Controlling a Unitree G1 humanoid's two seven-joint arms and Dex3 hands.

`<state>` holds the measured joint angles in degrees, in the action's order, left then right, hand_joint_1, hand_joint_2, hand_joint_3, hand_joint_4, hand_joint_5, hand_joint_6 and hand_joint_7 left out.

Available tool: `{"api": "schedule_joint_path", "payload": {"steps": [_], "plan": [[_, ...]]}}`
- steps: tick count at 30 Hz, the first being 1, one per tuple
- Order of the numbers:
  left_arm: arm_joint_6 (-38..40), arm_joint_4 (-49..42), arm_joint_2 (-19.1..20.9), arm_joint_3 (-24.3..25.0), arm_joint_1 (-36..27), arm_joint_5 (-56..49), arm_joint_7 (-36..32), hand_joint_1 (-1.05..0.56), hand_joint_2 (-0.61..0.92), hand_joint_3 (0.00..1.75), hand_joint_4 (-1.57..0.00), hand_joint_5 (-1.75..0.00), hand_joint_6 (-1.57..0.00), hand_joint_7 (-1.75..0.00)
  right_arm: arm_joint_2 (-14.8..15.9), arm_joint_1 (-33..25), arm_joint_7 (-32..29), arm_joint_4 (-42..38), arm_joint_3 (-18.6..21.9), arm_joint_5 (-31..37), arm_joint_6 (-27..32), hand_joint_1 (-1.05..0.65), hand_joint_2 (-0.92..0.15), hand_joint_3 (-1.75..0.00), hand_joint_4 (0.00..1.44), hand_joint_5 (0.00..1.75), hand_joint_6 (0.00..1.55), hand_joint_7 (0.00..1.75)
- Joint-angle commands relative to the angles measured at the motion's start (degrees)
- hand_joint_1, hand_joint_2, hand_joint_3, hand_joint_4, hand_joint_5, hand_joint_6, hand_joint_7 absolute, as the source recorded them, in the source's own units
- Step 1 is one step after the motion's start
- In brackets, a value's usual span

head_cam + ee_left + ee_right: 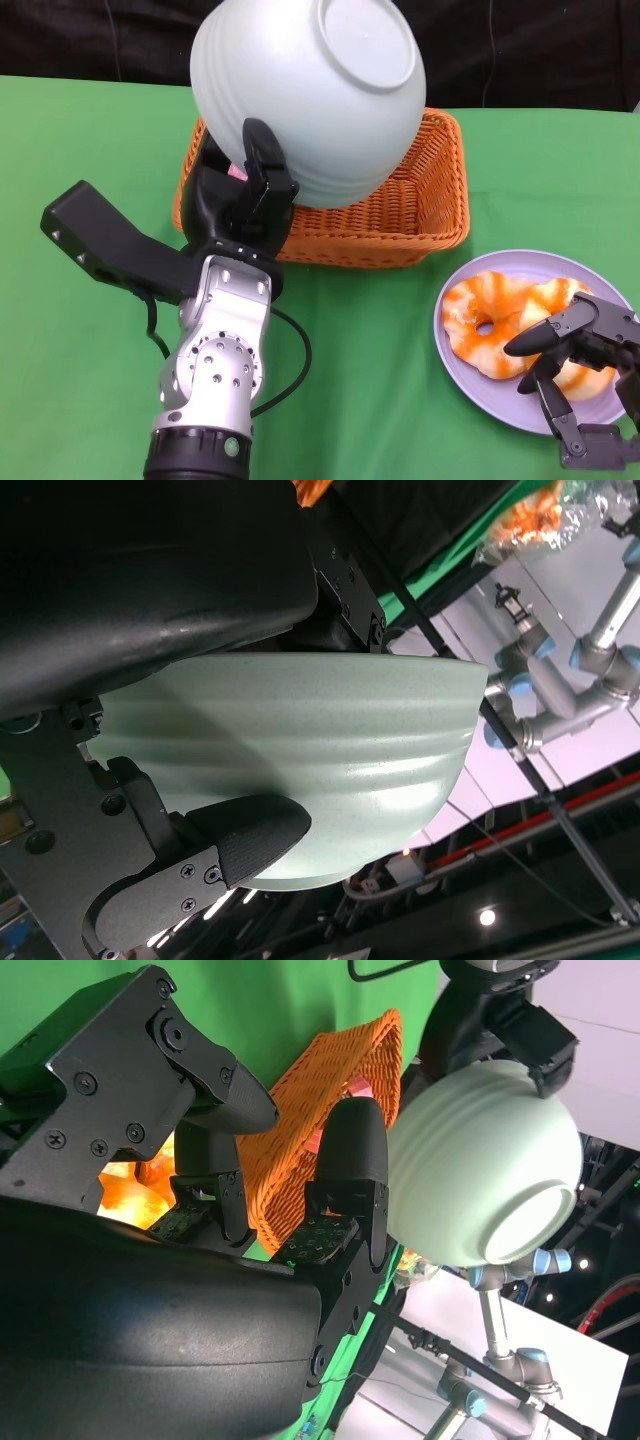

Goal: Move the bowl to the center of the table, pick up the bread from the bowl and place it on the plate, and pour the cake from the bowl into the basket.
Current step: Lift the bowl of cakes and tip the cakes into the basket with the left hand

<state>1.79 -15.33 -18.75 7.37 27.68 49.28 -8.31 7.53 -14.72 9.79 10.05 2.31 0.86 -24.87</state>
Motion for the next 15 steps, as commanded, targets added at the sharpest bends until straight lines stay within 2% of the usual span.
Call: {"api": "schedule_joint_path", "payload": {"steps": [1, 15], "plan": [[-0.04, 3.10, -6.64, -0.99, -1.70, -0.85, -0.83, -0.20, 0.37, 1.63, -1.06, -1.75, -0.83, -1.75, 1.48, -0.73, 0.62, 1.47, 0.80, -0.89, 0.82, -0.01, -0.32, -1.34, 0.82, 1.29, 0.74, 1.06], [0.51, 6.65, -7.08, -2.78, -4.11, -0.32, -2.02, -0.21, 0.39, 1.62, -1.06, -1.75, -0.83, -1.75, 2.23, -1.56, 0.87, 2.60, 1.05, -1.08, 1.91, -0.04, -0.34, -1.30, 0.84, 1.25, 0.76, 1.03]]}}
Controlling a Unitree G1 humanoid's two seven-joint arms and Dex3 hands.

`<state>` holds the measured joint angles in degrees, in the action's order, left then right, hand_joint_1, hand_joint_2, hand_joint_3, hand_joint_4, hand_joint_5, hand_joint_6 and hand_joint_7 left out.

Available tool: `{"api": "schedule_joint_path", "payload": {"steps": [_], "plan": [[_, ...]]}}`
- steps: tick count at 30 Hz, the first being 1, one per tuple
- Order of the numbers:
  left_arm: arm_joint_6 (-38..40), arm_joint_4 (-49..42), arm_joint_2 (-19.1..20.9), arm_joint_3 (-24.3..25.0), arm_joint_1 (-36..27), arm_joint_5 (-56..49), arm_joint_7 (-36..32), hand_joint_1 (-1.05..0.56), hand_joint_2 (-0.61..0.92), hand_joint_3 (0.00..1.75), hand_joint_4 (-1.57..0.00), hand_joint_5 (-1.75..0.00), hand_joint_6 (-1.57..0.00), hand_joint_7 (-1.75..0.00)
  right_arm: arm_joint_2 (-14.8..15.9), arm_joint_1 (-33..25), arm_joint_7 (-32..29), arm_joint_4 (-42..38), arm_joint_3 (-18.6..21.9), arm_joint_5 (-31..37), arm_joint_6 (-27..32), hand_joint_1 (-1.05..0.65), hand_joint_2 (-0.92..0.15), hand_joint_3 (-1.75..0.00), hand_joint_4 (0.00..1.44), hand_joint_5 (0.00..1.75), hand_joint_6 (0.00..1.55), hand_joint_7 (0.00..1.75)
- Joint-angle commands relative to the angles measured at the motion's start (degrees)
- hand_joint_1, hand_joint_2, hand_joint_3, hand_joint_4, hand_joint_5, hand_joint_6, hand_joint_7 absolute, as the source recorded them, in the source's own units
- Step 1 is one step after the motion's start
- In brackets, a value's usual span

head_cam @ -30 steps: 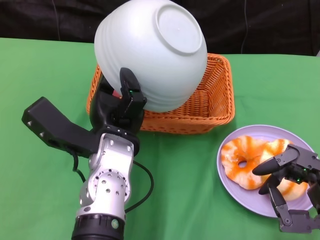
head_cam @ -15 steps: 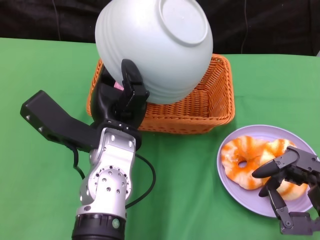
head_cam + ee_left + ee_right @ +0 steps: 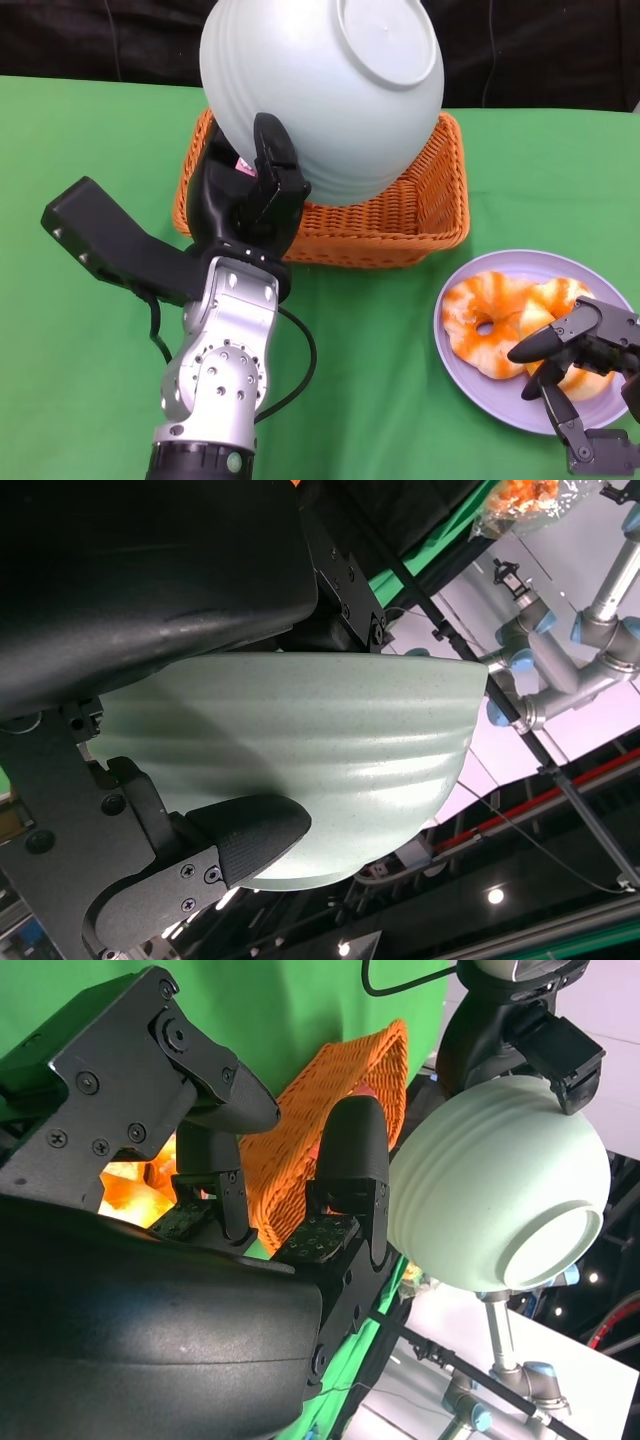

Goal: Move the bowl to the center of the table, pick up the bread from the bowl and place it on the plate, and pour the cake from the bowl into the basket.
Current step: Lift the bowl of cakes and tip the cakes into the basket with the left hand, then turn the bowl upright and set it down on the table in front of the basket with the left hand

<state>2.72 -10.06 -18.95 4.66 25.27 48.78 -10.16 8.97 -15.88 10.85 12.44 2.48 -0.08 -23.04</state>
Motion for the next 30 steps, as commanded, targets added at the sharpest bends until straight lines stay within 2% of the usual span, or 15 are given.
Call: {"api": "schedule_joint_path", "payload": {"steps": [1, 6, 15, 19, 23, 30], "plan": [[-0.44, 1.37, -6.91, -0.07, -1.76, 0.24, -0.12, -0.21, 0.39, 1.61, -1.06, -1.75, -0.83, -1.75, 0.79, -0.37, -0.05, 0.09, 0.87, -0.43, 0.04, -0.04, -0.34, -1.29, 0.84, 1.25, 0.76, 1.03], [-0.55, 1.28, -6.93, -0.13, -1.95, 0.34, 0.11, -0.21, 0.39, 1.62, -1.06, -1.75, -0.84, -1.75, 0.85, -0.33, 0.36, -0.16, 0.85, -1.06, -0.08, -0.04, -0.36, -1.28, 0.83, 1.25, 0.76, 1.02], [-2.50, 1.10, -5.86, -1.28, -3.32, -2.04, 3.32, -0.20, 0.40, 1.63, -1.10, -1.75, -0.86, -1.75, 0.65, 0.60, -0.04, -2.73, 0.57, 0.05, -2.62, -0.02, -0.31, -1.35, 0.85, 1.25, 0.76, 1.03], [-5.60, 3.03, -2.92, -4.82, -6.17, -9.30, 6.39, -0.17, 0.42, 1.63, -1.09, -1.75, -0.87, -1.75, 0.70, 1.26, 0.35, -3.79, 0.54, -0.73, -2.81, -0.02, -0.30, -1.37, 0.83, 1.25, 0.75, 1.03], [-7.64, 4.44, -1.88, -6.45, -8.31, -13.94, 8.33, -0.15, 0.41, 1.63, -1.08, -1.75, -0.86, -1.75, 0.84, 1.34, 0.19, -4.18, 0.68, -0.31, -3.06, -0.01, -0.30, -1.38, 0.83, 1.26, 0.74, 1.03], [-10.73, 7.87, 1.57, -9.64, -12.51, -21.11, 10.55, -0.13, 0.32, 1.66, -1.09, -1.75, -0.89, -1.75, 0.80, 1.56, -0.39, -4.43, 0.76, 0.68, -3.11, -0.01, -0.27, -1.42, 0.83, 1.26, 0.75, 1.04]]}}
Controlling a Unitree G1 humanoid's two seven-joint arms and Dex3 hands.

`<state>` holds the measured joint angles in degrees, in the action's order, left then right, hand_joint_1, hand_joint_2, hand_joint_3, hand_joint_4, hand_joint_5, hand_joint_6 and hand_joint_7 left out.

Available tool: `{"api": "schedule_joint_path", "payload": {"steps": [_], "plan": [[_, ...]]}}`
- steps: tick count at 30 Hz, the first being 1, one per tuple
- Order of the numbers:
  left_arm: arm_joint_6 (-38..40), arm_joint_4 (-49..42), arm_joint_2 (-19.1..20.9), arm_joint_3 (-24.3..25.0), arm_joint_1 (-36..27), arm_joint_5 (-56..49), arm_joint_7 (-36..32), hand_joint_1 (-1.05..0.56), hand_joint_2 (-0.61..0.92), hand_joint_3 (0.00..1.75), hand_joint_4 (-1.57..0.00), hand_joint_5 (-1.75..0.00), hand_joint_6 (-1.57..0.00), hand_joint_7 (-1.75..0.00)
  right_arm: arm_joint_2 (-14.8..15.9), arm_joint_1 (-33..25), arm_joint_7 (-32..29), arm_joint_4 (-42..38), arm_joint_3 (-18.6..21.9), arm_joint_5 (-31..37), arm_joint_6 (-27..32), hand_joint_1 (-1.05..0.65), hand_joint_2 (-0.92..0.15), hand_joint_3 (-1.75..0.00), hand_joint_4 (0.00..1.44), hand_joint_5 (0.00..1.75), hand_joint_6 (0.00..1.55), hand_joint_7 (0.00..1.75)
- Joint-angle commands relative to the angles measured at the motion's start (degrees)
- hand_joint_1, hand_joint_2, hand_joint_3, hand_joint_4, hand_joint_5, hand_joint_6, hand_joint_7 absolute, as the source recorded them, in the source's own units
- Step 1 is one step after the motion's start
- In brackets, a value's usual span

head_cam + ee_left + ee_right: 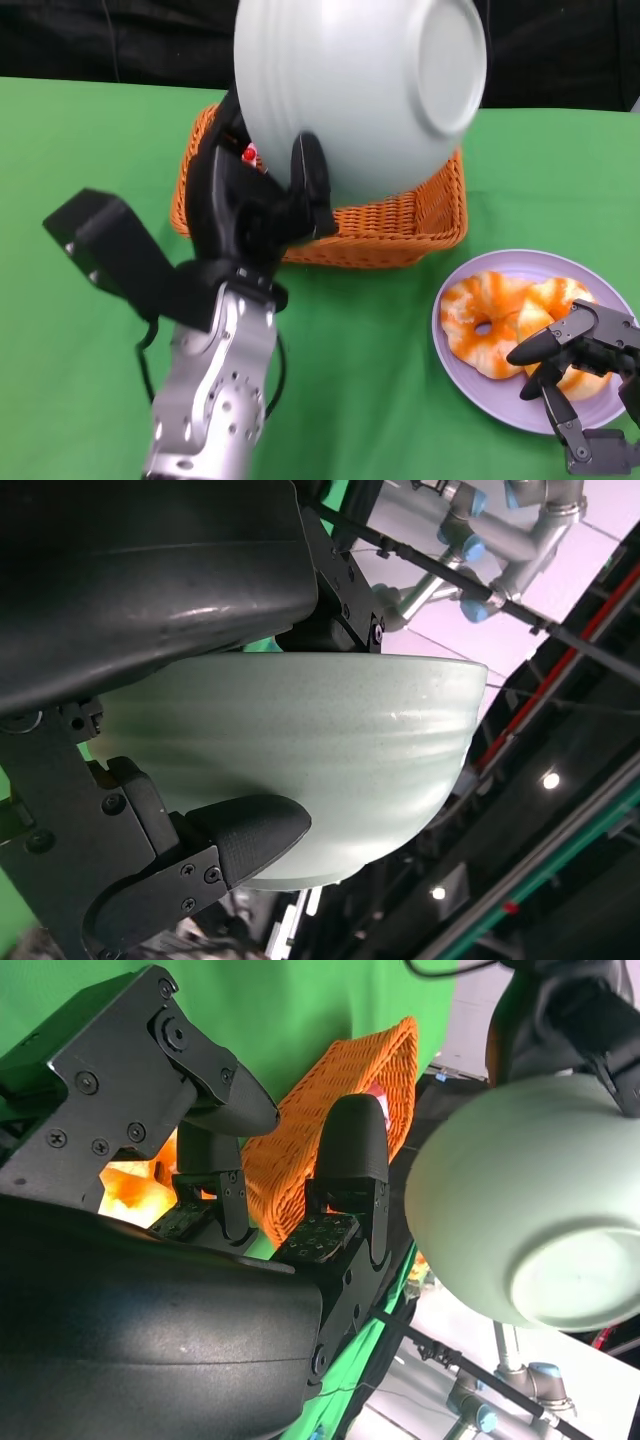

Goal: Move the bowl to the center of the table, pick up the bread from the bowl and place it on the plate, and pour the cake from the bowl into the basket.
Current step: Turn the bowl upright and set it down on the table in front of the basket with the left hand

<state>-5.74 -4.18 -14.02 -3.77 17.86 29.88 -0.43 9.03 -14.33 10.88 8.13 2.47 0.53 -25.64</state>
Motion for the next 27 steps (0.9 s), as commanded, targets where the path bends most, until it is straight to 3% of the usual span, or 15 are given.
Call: {"api": "schedule_joint_path", "payload": {"steps": [1, 3, 10, 15, 22, 27], "plan": [[-2.65, 2.55, -2.73, -1.71, -5.68, -3.19, 0.74, -0.13, 0.31, 1.66, -1.10, -1.75, -0.89, -1.75, 0.63, 0.03, -0.49, -0.12, 0.75, 0.11, -0.51, 0.00, -0.27, -1.42, 0.83, 1.26, 0.75, 1.04], [-2.88, 3.13, -2.26, -2.18, -6.26, -4.06, 0.59, -0.13, 0.30, 1.66, -1.10, -1.75, -0.89, -1.75, 0.53, 0.03, -0.58, -0.12, 0.71, 0.16, -0.53, 0.01, -0.27, -1.43, 0.84, 1.26, 0.75, 1.04], [-10.06, 6.73, 4.36, -5.42, -11.42, -22.46, -0.36, -0.10, 0.30, 1.61, -1.06, -1.75, -0.89, -1.69, 0.62, 0.56, -0.03, -1.47, 0.64, -0.71, -1.62, -0.02, -0.28, -1.40, 0.82, 1.27, 0.74, 1.04], [-13.41, 8.54, 7.27, -5.41, -14.35, -31.57, -0.91, -0.12, 0.27, 1.63, -1.03, -1.75, -0.93, -1.62, 0.55, 0.92, -0.36, -1.65, 0.65, -0.27, -1.86, -0.02, -0.28, -1.38, 0.83, 1.26, 0.74, 1.04], [-20.62, 9.65, 11.85, -4.65, -19.43, -39.56, -1.36, -0.13, 0.36, 1.49, -1.00, -1.75, -0.89, -1.60, 0.55, 0.91, -0.84, -0.24, 0.34, 1.09, 0.02, 0.01, -0.30, -1.35, 0.84, 1.26, 0.75, 1.04], [-27.78, 7.67, 15.16, -3.57, -21.46, -45.38, -3.30, -0.13, 0.32, 1.58, -1.01, -1.75, -0.85, -1.63, 0.46, 1.17, -1.31, 0.45, 0.34, 1.36, 1.04, -0.01, -0.28, -1.34, 0.83, 1.26, 0.75, 1.04]]}}
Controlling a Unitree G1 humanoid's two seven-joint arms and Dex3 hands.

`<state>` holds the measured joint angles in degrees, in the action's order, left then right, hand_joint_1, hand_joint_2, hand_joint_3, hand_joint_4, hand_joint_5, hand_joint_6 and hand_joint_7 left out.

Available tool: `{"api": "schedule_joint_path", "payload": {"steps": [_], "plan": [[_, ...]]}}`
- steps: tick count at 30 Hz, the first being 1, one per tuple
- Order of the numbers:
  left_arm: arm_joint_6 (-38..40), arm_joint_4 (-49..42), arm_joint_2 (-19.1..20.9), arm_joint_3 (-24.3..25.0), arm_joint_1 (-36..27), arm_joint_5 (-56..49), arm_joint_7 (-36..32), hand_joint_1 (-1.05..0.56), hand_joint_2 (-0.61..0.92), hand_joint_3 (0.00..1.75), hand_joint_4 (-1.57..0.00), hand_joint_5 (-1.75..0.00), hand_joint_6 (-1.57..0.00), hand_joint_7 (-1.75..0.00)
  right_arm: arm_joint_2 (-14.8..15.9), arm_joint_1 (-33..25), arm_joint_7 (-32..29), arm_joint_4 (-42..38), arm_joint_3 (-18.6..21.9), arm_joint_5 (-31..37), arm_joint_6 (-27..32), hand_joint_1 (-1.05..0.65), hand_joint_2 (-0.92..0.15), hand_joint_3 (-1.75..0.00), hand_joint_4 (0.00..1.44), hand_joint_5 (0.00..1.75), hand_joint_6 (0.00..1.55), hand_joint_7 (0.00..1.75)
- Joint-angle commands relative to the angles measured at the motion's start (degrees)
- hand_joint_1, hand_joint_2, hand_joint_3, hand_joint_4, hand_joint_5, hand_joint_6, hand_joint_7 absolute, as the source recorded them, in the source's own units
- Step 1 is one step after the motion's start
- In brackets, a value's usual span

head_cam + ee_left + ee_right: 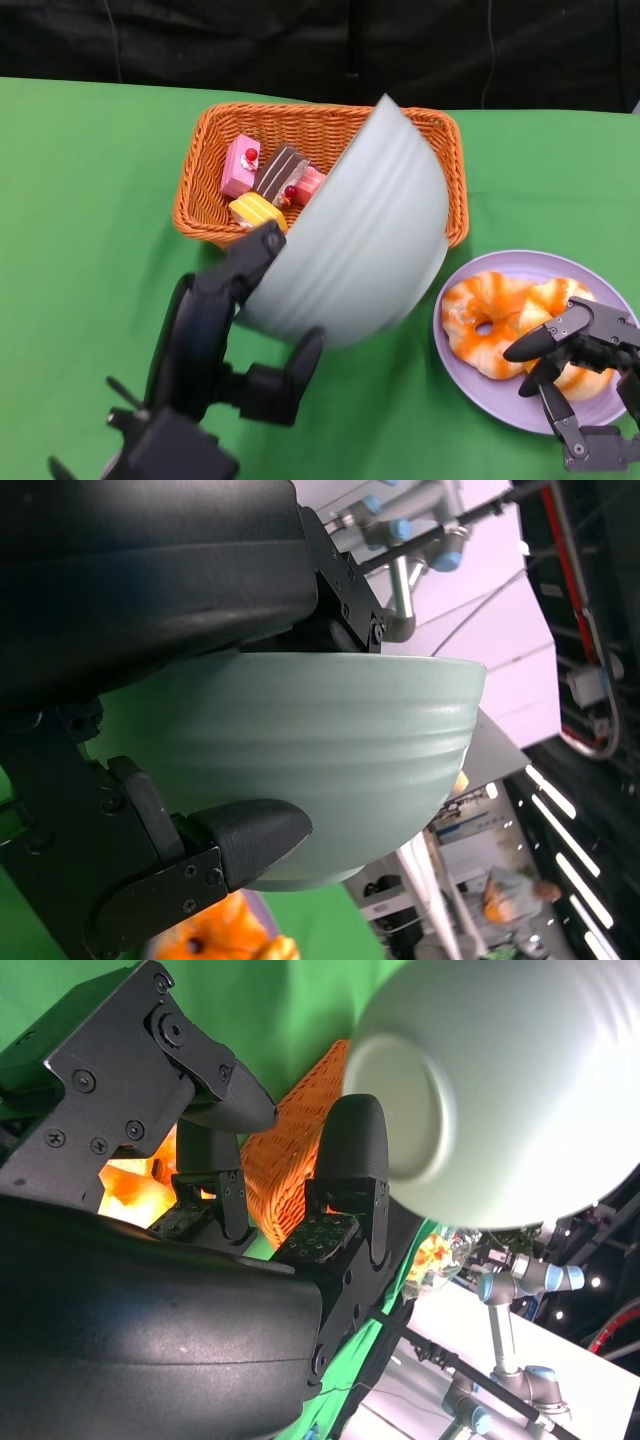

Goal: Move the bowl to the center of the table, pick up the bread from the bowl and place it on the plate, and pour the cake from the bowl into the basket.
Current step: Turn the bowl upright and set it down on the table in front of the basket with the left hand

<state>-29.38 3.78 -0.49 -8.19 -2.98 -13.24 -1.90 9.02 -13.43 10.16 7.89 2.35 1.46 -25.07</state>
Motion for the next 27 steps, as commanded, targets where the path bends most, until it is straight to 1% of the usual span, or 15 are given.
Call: {"api": "schedule_joint_path", "payload": {"steps": [1, 4, 6, 8, 10, 12, 16, 18, 21, 24, 27], "plan": [[-5.04, -0.50, 2.05, 0.93, -0.98, -3.09, -2.11, -0.13, 0.31, 1.59, -1.00, -1.75, -0.85, -1.64, 0.51, 0.35, -0.54, 0.71, 0.45, 0.27, 0.51, -0.01, -0.28, -1.33, 0.83, 1.26, 0.75, 1.04], [-6.46, -0.01, 3.48, 1.18, -2.15, -6.98, -3.27, -0.13, 0.32, 1.58, -0.99, -1.75, -0.83, -1.67, 0.57, 0.50, -0.32, 0.98, 0.45, -0.27, 0.86, -0.01, -0.28, -1.34, 0.83, 1.26, 0.74, 1.03], [-8.02, 0.73, 5.32, 1.46, -3.12, -11.15, -4.35, -0.09, 0.30, 1.64, -0.95, -1.75, -0.79, -1.73, 0.57, 0.63, -0.15, 1.12, 0.44, -0.69, 1.06, 0.00, -0.28, -1.36, 0.82, 1.27, 0.74, 1.04], [-9.55, 1.08, 7.16, 1.76, -3.74, -15.48, -5.71, -0.08, 0.29, 1.67, -0.94, -1.75, -0.76, -1.74, 0.57, 0.64, -0.21, 1.39, 0.45, -0.72, 1.40, 0.01, -0.28, -1.37, 0.82, 1.27, 0.74, 1.04], [-11.51, 1.34, 10.17, 2.24, -4.15, -22.94, -8.50, -0.10, 0.31, 1.62, -0.91, -1.75, -0.72, -1.75, 0.51, 0.57, -0.46, 1.95, 0.48, -0.46, 2.04, 0.01, -0.28, -1.36, 0.82, 1.28, 0.73, 1.04], [-12.88, 1.16, 12.25, 2.33, -4.16, -29.08, -11.93, -0.12, 0.38, 1.51, -0.91, -1.75, -0.71, -1.75, 0.65, 0.67, -0.38, 2.02, 0.48, -0.32, 1.82, 0.06, -0.29, -1.37, 0.81, 1.28, 0.72, 1.04], [-13.25, 0.53, 14.49, 1.35, -4.14, -35.78, -17.10, -0.13, 0.40, 1.42, -0.91, -1.75, -0.73, -1.75, 0.65, 0.72, -0.38, 2.18, 0.53, -0.34, 1.93, 0.11, -0.28, -1.42, 0.80, 1.30, 0.71, 1.05], [-13.38, 0.30, 15.79, 1.00, -4.19, -39.15, -20.37, -0.11, 0.39, 1.37, -0.91, -1.75, -0.73, -1.75, 0.57, 0.56, -0.45, 2.46, 0.50, -0.27, 1.91, 0.12, -0.30, -1.40, 0.80, 1.30, 0.70, 1.06], [-12.79, 0.47, 17.81, 0.32, -4.31, -43.29, -24.16, -0.08, 0.40, 1.34, -0.91, -1.75, -0.71, -1.75, 0.55, 0.35, -0.62, 3.12, 0.46, 0.08, 2.26, 0.13, -0.33, -1.37, 0.78, 1.29, 0.69, 1.06], [-11.51, 0.89, 19.83, -0.64, -4.60, -46.98, -26.76, -0.07, 0.39, 1.33, -0.91, -1.75, -0.70, -1.75, 0.64, 0.19, -0.69, 3.94, 0.42, 0.37, 3.03, 0.16, -0.33, -1.37, 0.77, 1.29, 0.68, 1.05], [-9.81, -0.01, 21.50, -2.17, -4.03, -50.69, -29.66, -0.07, 0.38, 1.33, -0.92, -1.75, -0.70, -1.75, 0.57, 0.48, -0.62, 3.68, 0.39, 0.08, 3.01, 0.16, -0.34, -1.35, 0.76, 1.29, 0.68, 1.04]]}}
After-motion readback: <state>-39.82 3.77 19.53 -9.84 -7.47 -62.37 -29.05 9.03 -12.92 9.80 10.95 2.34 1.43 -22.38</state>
